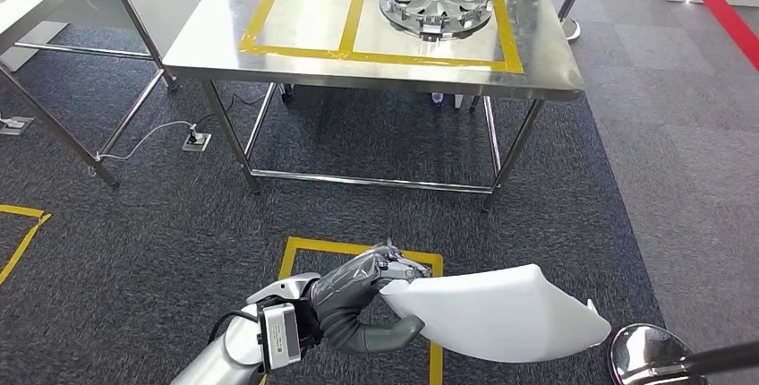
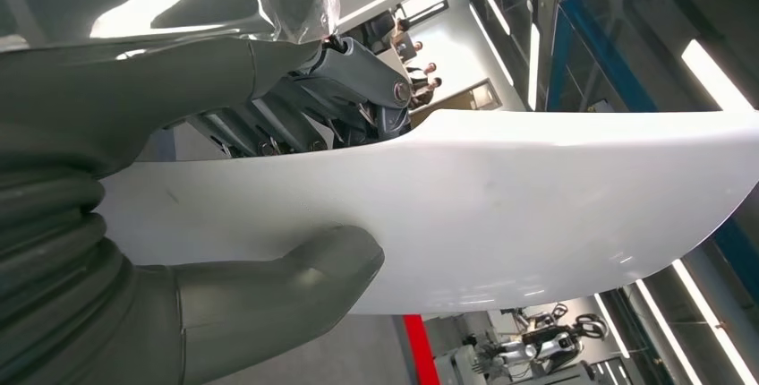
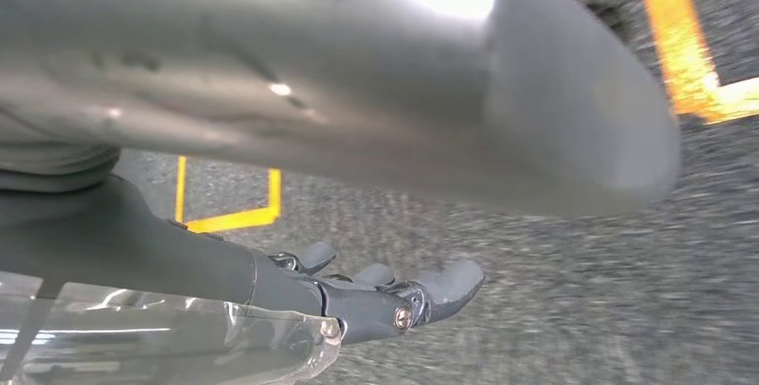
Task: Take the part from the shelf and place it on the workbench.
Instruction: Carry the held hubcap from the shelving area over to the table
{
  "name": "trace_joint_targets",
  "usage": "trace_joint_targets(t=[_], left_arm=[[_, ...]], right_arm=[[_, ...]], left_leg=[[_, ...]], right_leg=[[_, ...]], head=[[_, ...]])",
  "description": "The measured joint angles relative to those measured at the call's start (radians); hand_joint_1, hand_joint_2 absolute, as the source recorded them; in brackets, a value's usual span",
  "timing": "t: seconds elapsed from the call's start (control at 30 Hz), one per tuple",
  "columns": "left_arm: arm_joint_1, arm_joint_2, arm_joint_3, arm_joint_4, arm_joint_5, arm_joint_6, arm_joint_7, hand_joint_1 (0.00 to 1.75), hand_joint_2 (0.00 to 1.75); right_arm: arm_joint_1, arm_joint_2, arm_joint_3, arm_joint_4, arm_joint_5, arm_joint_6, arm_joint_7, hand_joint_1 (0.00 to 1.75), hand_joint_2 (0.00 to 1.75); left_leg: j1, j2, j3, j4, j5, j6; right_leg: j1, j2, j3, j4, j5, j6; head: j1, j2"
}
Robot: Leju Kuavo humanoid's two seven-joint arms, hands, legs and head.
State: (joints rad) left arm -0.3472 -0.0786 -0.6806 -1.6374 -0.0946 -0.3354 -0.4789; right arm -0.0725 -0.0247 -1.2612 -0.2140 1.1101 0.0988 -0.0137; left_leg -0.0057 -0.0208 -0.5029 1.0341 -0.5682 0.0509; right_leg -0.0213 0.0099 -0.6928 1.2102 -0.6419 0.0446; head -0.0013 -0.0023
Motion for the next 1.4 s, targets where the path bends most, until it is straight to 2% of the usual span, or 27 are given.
trace_joint_targets(t=[0.07, 0.1, 0.13, 0.2, 0.27, 0.33, 0.37, 0.43, 0.47, 0.5, 0.6, 0.63, 0.7, 0.73, 0.77, 0.83, 0.9, 0.97, 1.0, 1.03, 1.1, 1.13, 1.17, 1.23, 1.3, 1.33, 1.4], left_arm=[[0.003, 0.001, 0.000, 0.000, 0.000, 0.000, 0.001, 1.75, 1.75], [0.005, 0.002, 0.001, 0.000, -0.001, 0.000, 0.001, 1.75, 1.75], [0.007, 0.002, 0.003, -0.001, -0.002, 0.001, 0.002, 1.75, 1.75], [0.006, -0.001, 0.005, -0.009, -0.002, 0.001, 0.003, 1.75, 1.75], [0.004, -0.002, 0.006, -0.016, -0.001, 0.001, 0.003, 1.75, 1.75], [0.004, 0.001, 0.008, -0.018, -0.001, 0.000, 0.003, 1.75, 1.75], [0.004, 0.003, 0.009, -0.018, -0.002, 0.000, 0.003, 1.75, 1.75], [0.004, 0.007, 0.010, -0.018, -0.004, 0.000, 0.003, 1.75, 1.75], [0.004, 0.008, 0.011, -0.018, -0.006, 0.000, 0.003, 1.75, 1.75], [0.004, 0.010, 0.011, -0.018, -0.007, 0.000, 0.003, 1.75, 1.75], [0.005, 0.016, 0.013, -0.016, -0.011, 0.000, 0.005, 1.75, 1.75], [0.006, 0.017, 0.013, -0.017, -0.012, 0.000, 0.005, 1.75, 1.75], [0.002, 0.015, 0.014, -0.020, -0.014, 0.000, 0.007, 1.75, 1.75], [-0.001, 0.013, 0.014, -0.023, -0.014, 0.000, 0.007, 1.75, 1.75], [-0.004, 0.011, 0.014, -0.026, -0.014, 0.001, 0.009, 1.75, 1.75], [-0.008, 0.010, 0.015, -0.029, -0.014, 0.001, 0.013, 1.75, 1.75], [-0.009, 0.010, 0.015, -0.029, -0.014, 0.001, 0.015, 1.75, 1.75], [-0.009, 0.010, 0.015, -0.029, -0.014, 0.001, 0.015, 1.75, 1.75], [-0.009, 0.010, 0.015, -0.029, -0.014, 0.001, 0.015, 1.75, 1.75], [-0.009, 0.010, 0.015, -0.029, -0.014, 0.001, 0.016, 1.75, 1.75], [-0.008, 0.011, 0.016, -0.029, -0.014, 0.001, 0.016, 1.75, 1.75], [-0.007, 0.011, 0.016, -0.029, -0.014, 0.001, 0.017, 1.75, 1.75], [-0.006, 0.011, 0.017, -0.031, -0.014, 0.001, 0.018, 1.75, 1.75], [-0.008, 0.010, 0.019, -0.038, -0.015, 0.001, 0.020, 1.75, 1.75], [-0.009, 0.010, 0.020, -0.043, -0.015, 0.001, 0.020, 1.75, 1.75], [-0.009, 0.011, 0.020, -0.043, -0.015, 0.001, 0.020, 1.75, 1.75], [-0.008, 0.016, 0.021, -0.043, -0.015, 0.001, 0.020, 1.75, 1.75]], right_arm=[[0.004, -0.001, 0.000, 0.000, 0.000, 0.000, 0.000, 0.00, 0.00], [0.006, -0.001, 0.000, 0.000, 0.000, 0.001, 0.000, 0.00, 0.00], [0.006, -0.001, 0.000, 0.000, 0.000, 0.001, 0.000, 0.00, 0.00], [0.001, -0.001, 0.000, 0.000, 0.000, 0.002, -0.002, 0.00, 0.00], [-0.002, -0.002, 0.000, -0.001, -0.002, 0.002, -0.004, 0.00, 0.00], [-0.003, -0.001, 0.000, -0.001, -0.003, 0.001, -0.006, 0.00, 0.00], [-0.003, 0.000, 0.000, -0.001, -0.004, 0.001, -0.006, 0.00, 0.00], [-0.001, 0.002, 0.000, -0.001, -0.005, 0.001, -0.006, 0.00, 0.00], [-0.001, 0.003, 0.000, -0.001, -0.005, 0.001, -0.006, 0.00, 0.00], [-0.001, 0.003, 0.000, -0.001, -0.006, 0.001, -0.006, 0.00, 0.00], [-0.001, 0.008, 0.000, -0.001, -0.006, 0.001, -0.008, 0.00, 0.00], [-0.002, 0.010, 0.000, -0.001, -0.006, 0.001, -0.008, 0.00, 0.00], [-0.005, 0.011, 0.000, -0.001, -0.006, 0.001, -0.009, 0.00, 0.00], [-0.008, 0.011, 0.000, -0.001, -0.006, 0.001, -0.009, 0.00, 0.00], [-0.012, 0.012, 0.000, -0.001, -0.005, 0.002, -0.009, 0.00, 0.00], [-0.018, 0.010, 0.000, -0.001, -0.003, 0.003, -0.009, 0.00, 0.00], [-0.016, 0.007, 0.000, -0.001, -0.001, 0.003, -0.009, 0.00, 0.00], [-0.012, 0.007, 0.000, -0.001, 0.000, 0.003, -0.009, 0.00, 0.00], [-0.011, 0.006, 0.000, -0.001, 0.000, 0.004, -0.009, 0.00, 0.00], [-0.009, 0.006, 0.000, -0.001, 0.000, 0.004, -0.009, 0.00, 0.00], [-0.004, 0.005, 0.000, -0.001, 0.000, 0.004, -0.009, 0.00, 0.00], [-0.002, 0.005, 0.000, -0.001, 0.000, 0.004, -0.009, 0.00, 0.00], [-0.003, 0.006, 0.000, -0.001, 0.000, 0.004, -0.009, 0.00, 0.00], [-0.008, 0.007, 0.000, -0.001, 0.000, 0.005, -0.009, 0.00, 0.00], [-0.011, 0.007, 0.000, -0.001, 0.000, 0.004, -0.009, 0.00, 0.00], [-0.011, 0.006, 0.000, -0.002, 0.000, 0.004, -0.009, 0.00, 0.00], [-0.010, 0.006, 0.000, -0.002, 0.000, 0.004, -0.009, 0.00, 0.00]], left_leg=[[-0.002, -0.003, 0.038, 0.001, -0.035, -0.007], [-0.002, -0.004, 0.049, -0.002, -0.050, -0.014], [-0.003, -0.006, 0.060, -0.004, -0.059, -0.020], [-0.003, -0.005, 0.066, 0.006, -0.053, -0.034], [-0.003, 0.003, 0.033, 0.078, -0.024, -0.045], [0.001, 0.010, -0.054, 0.188, -0.025, -0.054], [0.003, 0.011, -0.104, 0.229, -0.051, -0.057], [0.004, 0.011, -0.180, 0.250, -0.110, -0.060], [0.004, 0.011, -0.200, 0.226, -0.116, -0.058], [0.003, 0.011, -0.210, 0.182, -0.089, -0.054], [-0.008, 0.011, -0.212, 0.033, 0.116, -0.033], [-0.011, 0.009, -0.207, 0.009, 0.156, -0.027], [-0.012, 0.006, -0.181, -0.002, 0.152, -0.016], [-0.010, 0.005, -0.166, -0.010, 0.145, -0.011], [-0.007, 0.006, -0.149, -0.015, 0.136, -0.006], [-0.003, 0.006, -0.120, -0.020, 0.113, 0.000], [-0.003, 0.004, -0.090, -0.021, 0.085, 0.003], [-0.003, 0.000, -0.050, -0.021, 0.051, 0.003], [-0.003, -0.001, -0.026, -0.021, 0.033, 0.002], [-0.003, -0.001, -0.005, -0.022, 0.015, -0.001], [-0.006, -0.003, 0.030, -0.020, -0.020, -0.009], [-0.008, -0.005, 0.042, -0.023, -0.033, -0.015], [-0.009, -0.006, 0.051, -0.021, -0.038, -0.021], [-0.010, -0.005, 0.037, 0.018, -0.020, -0.032], [-0.009, 0.004, -0.032, 0.124, 0.009, -0.042], [-0.007, 0.009, -0.079, 0.182, 0.005, -0.048], [-0.003, 0.012, -0.164, 0.260, -0.052, -0.054]], right_leg=[[0.002, -0.004, 0.000, -0.095, 0.135, -0.008], [0.005, -0.006, 0.004, -0.118, 0.185, -0.014], [0.008, -0.007, 0.010, -0.126, 0.210, -0.020], [0.009, -0.005, 0.034, -0.136, 0.190, -0.035], [0.004, -0.003, 0.073, -0.157, 0.173, -0.047], [0.002, -0.002, 0.116, -0.179, 0.155, -0.052], [0.001, -0.002, 0.135, -0.187, 0.145, -0.053], [0.001, 0.001, 0.173, -0.197, 0.121, -0.052], [0.001, 0.002, 0.193, -0.199, 0.106, -0.052], [0.001, 0.004, 0.214, -0.200, 0.090, -0.051], [0.003, 0.008, 0.256, -0.205, 0.042, -0.041], [0.004, 0.010, 0.272, -0.209, 0.032, -0.035], [0.003, 0.011, 0.296, -0.209, 0.033, -0.021], [0.002, 0.009, 0.294, -0.188, 0.046, -0.016], [0.002, 0.006, 0.270, -0.145, 0.060, -0.012], [0.002, 0.001, 0.182, -0.018, 0.062, -0.006], [0.003, 0.000, 0.087, 0.071, -0.005, -0.002], [0.003, 0.000, 0.032, 0.062, -0.070, 0.000], [0.003, 0.000, 0.019, 0.024, -0.062, 0.000], [0.003, -0.001, 0.014, -0.030, -0.013, -0.002], [0.004, -0.006, 0.016, -0.121, 0.135, -0.009], [0.006, -0.008, 0.021, -0.143, 0.186, -0.016], [0.007, -0.009, 0.028, -0.150, 0.206, -0.022], [0.005, -0.006, 0.047, -0.155, 0.194, -0.036], [0.000, -0.005, 0.074, -0.167, 0.179, -0.046], [-0.001, -0.005, 0.088, -0.173, 0.170, -0.049], [-0.001, -0.004, 0.116, -0.178, 0.147, -0.052]], head=[[0.000, 0.000], [0.000, 0.000], [-0.001, 0.000], [-0.003, 0.000], [-0.008, 0.000], [-0.013, 0.000], [-0.014, 0.000], [-0.015, 0.000], [-0.015, 0.000], [-0.015, 0.000], [-0.014, 0.000], [-0.015, 0.000], [-0.016, 0.000], [-0.016, 0.000], [-0.016, 0.000], [-0.013, 0.000], [-0.012, 0.000], [-0.012, 0.000], [-0.012, 0.000], [-0.012, 0.000], [-0.011, 0.000], [-0.011, 0.000], [-0.011, 0.000], [-0.012, 0.000], [-0.014, 0.000], [-0.015, 0.000], [-0.016, 0.000]])
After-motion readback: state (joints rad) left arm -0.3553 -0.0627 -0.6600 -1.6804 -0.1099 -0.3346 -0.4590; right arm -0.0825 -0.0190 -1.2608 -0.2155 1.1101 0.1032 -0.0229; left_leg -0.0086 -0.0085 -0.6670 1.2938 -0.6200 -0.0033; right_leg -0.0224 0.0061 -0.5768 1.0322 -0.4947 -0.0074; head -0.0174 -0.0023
